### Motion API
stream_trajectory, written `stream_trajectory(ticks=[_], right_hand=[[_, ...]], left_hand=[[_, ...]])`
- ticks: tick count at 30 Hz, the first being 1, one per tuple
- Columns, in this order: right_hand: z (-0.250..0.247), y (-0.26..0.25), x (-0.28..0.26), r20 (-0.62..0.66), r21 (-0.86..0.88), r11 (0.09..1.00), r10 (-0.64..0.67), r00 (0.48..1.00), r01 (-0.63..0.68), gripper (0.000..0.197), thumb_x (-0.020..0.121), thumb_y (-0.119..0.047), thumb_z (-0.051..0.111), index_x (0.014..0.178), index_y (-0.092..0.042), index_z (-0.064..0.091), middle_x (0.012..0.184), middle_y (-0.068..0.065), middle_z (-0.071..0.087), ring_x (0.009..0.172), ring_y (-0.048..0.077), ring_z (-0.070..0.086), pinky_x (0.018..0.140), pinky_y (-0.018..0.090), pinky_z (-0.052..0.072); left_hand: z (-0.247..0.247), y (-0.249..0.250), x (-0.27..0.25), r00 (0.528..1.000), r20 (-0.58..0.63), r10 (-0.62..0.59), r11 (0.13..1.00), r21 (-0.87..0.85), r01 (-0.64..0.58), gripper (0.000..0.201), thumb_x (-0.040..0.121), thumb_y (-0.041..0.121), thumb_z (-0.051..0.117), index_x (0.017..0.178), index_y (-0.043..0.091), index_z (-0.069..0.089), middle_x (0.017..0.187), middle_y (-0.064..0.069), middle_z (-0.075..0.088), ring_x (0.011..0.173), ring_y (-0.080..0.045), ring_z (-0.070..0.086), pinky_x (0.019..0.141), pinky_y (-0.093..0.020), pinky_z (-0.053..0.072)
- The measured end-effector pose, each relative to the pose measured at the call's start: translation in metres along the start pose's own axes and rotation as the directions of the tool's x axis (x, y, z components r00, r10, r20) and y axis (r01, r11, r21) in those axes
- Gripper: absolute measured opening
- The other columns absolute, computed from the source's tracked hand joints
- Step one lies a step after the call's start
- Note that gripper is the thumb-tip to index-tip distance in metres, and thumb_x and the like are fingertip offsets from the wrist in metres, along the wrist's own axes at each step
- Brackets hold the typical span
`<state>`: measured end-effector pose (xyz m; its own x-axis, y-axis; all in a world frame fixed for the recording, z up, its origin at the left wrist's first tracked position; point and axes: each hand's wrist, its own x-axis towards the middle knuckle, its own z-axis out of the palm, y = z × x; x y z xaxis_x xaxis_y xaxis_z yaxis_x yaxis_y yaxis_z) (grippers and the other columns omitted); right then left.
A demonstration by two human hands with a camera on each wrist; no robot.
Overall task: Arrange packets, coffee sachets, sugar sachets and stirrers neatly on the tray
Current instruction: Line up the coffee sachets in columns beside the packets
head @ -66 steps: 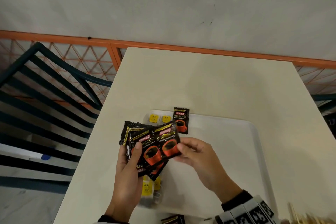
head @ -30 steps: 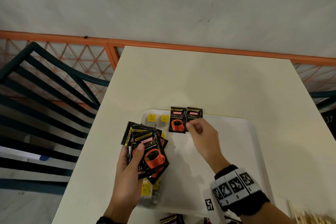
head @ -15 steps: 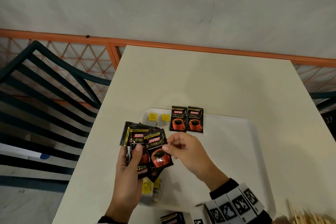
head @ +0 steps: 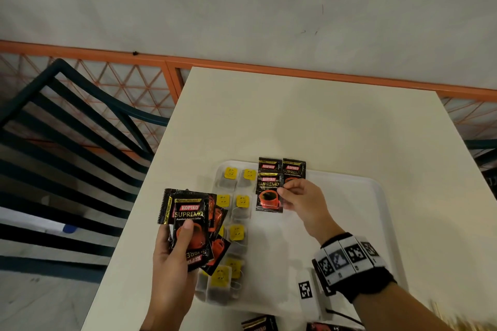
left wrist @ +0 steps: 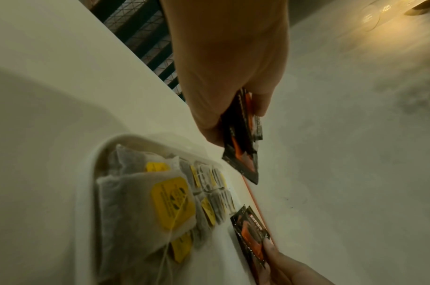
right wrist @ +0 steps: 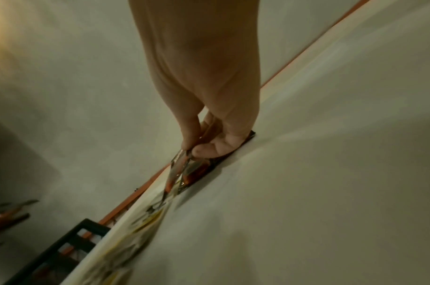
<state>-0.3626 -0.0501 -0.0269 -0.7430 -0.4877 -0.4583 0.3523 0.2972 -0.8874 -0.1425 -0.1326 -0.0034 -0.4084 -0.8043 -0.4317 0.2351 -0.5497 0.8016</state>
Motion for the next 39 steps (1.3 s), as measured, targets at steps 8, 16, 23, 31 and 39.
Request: stream_trajectory(ticks=[8,16,23,31,39], right_hand=[[0.008,0.005,0.014,-0.099,-0.262,0.96,-0.131,0.986,0.101,0.027,0.076,-0.004,0.072,0.07,-0.013,0.048,0.069,0.006,0.06,0.059,0.017,0.062,0.059,0.027,0.057],[0.011,0.008,0.018,-0.101,-0.325,0.932,-0.204,0.974,0.161,0.031,0.077,-0.001,0.071,0.066,-0.014,0.045,0.066,0.003,0.051,0.06,0.018,0.058,0.05,0.02,0.055],[0.009,0.009,0.02,-0.093,-0.393,0.9,-0.244,0.965,0.189,0.032,0.076,-0.003,0.072,0.066,-0.016,0.045,0.066,0.003,0.053,0.069,0.03,0.062,0.068,0.039,0.056],[0.02,-0.003,-0.012,0.089,-0.372,0.88,-0.282,0.955,0.295,0.013,0.087,-0.029,0.061,0.08,-0.017,0.058,0.072,-0.004,0.061,0.073,0.018,0.063,0.067,0.026,0.053],[0.035,-0.016,-0.055,0.467,-0.225,0.927,-0.169,0.868,0.301,0.036,0.078,-0.035,0.07,0.112,-0.037,0.057,0.113,-0.01,0.059,0.1,0.002,0.055,0.078,0.014,0.045]], left_hand=[[0.003,0.0,0.001,1.0,-0.008,0.006,1.0,0.007,-0.006,0.041,0.07,0.031,0.066,0.111,0.032,0.061,0.109,-0.004,0.069,0.084,-0.012,0.071,0.058,-0.024,0.056],[0.008,-0.005,-0.001,1.0,0.018,-0.023,1.0,0.012,0.022,0.031,0.076,0.025,0.058,0.106,0.033,0.061,0.097,0.001,0.073,0.08,-0.012,0.072,0.056,-0.025,0.057],[0.015,-0.005,-0.004,0.999,0.028,-0.026,1.0,0.011,0.026,0.03,0.088,0.016,0.052,0.116,0.026,0.058,0.101,-0.002,0.071,0.081,-0.014,0.072,0.055,-0.025,0.056],[0.021,-0.005,-0.006,0.998,0.052,-0.037,0.998,0.044,0.034,0.043,0.078,0.025,0.057,0.121,0.027,0.055,0.105,-0.005,0.071,0.09,-0.021,0.07,0.06,-0.028,0.057],[0.03,-0.01,-0.013,0.984,0.151,-0.096,0.995,0.055,0.089,0.037,0.077,0.021,0.057,0.113,0.032,0.061,0.107,-0.004,0.071,0.097,-0.022,0.068,0.064,-0.031,0.058]])
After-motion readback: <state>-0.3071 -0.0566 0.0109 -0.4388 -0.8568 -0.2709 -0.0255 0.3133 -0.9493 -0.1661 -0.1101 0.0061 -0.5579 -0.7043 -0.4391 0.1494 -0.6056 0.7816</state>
